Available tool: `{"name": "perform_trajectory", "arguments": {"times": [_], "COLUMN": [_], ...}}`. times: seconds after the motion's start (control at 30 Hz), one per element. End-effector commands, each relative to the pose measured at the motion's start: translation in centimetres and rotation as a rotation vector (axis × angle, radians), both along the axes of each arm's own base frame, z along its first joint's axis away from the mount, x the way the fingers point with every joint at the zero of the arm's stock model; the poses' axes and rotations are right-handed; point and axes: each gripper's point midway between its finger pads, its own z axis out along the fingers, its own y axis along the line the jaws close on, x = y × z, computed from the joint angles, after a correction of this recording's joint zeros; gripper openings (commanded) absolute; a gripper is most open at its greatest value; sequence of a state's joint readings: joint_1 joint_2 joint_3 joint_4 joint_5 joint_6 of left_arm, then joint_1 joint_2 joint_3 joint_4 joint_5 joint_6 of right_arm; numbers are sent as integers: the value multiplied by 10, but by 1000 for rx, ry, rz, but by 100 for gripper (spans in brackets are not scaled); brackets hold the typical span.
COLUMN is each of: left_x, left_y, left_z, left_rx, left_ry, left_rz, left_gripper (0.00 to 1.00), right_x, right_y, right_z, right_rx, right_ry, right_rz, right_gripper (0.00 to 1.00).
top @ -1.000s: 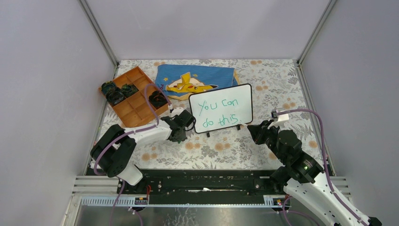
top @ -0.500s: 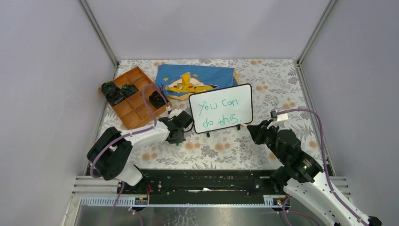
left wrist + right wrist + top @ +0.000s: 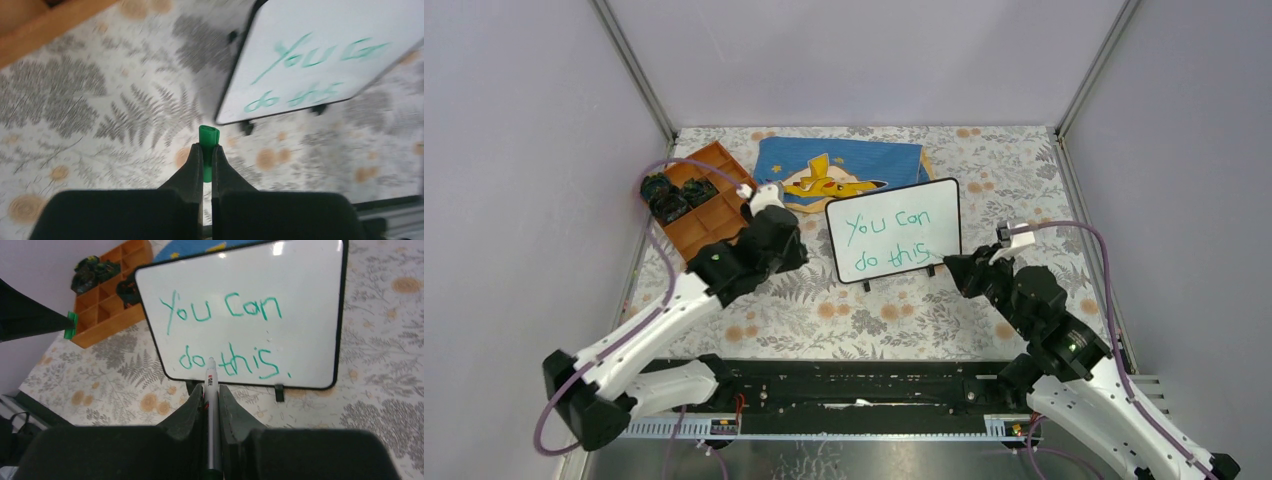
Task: Write a sentence on the whiteboard
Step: Close the whiteboard marker at the center of the board.
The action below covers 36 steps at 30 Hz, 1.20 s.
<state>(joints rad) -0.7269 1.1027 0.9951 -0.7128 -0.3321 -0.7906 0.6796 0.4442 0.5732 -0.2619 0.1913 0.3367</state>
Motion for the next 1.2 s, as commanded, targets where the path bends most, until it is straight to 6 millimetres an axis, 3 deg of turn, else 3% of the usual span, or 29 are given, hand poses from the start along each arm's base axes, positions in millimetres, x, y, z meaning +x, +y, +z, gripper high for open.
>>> {"name": "perform_trajectory", "arguments": {"times": [0.0,0.27,0.37,0.53,0.63,0.83,1.03,1.17], "left_x": [13,18,12,-1,-3,-5,-10,-19], "left_y": [-15,-38,-45,-47,-42,-31,-18,-17], "left_z": [75,184,208,233,238,249,269,286], "left_rx": [-132,-432,-543,-684,-733,-777,-807,-880], "left_ry": [-223,-587,-667,-783,-825,-878,-928,-955], "left_rz": [-65,-160,-192,-232,-214,-177,-158,-181], "left_gripper": [0,0,0,0,0,0,0,0], "right_x": [10,33,32,10,-10,-49,-48,-52], "right_y": [24,52,63,88,95,107,106,117], "right_z": [89,203,246,287,293,274,237,214], "right_rx": [121,248,275,229,157,59,33,52], "right_ry": [-224,-482,-614,-817,-932,-1052,-962,-887], "right_rz": [91,123,104,12,-76,-138,-86,13], "right_gripper": [0,0,0,0,0,0,0,0]}}
